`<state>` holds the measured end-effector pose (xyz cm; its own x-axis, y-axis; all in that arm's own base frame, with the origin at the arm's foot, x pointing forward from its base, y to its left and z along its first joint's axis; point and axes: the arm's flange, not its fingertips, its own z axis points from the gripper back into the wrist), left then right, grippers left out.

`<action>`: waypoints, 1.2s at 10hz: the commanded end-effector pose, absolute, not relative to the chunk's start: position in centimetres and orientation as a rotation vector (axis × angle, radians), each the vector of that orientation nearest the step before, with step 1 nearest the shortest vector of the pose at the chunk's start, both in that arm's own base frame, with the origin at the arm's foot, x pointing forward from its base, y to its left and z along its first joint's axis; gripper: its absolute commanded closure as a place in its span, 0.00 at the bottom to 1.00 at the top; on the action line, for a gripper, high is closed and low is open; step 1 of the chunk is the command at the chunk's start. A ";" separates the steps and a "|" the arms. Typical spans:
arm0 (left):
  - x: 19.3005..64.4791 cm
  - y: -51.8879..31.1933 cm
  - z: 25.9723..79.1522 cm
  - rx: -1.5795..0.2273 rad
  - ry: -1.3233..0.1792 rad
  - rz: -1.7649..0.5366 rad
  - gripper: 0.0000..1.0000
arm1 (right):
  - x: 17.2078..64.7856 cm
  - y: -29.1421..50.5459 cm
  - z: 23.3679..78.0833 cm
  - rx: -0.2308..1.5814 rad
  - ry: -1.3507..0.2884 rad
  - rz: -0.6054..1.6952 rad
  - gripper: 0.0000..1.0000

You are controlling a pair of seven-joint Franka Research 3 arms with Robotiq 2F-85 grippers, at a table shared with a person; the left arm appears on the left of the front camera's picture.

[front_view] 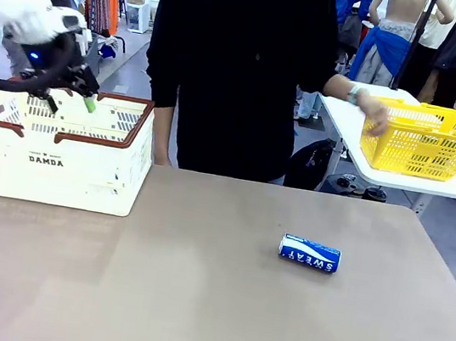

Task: Place the drinks into the Shopping basket.
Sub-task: Pick up one drink and place it into the Shopping basket.

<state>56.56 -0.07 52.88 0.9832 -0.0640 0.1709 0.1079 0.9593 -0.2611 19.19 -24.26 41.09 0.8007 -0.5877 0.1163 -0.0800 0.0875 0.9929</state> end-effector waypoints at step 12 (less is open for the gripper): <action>29.6 16.0 49.6 -1.393 -0.235 0.008 0.00 | 19.5 -24.3 41.5 1.465 -0.612 -0.394 0.00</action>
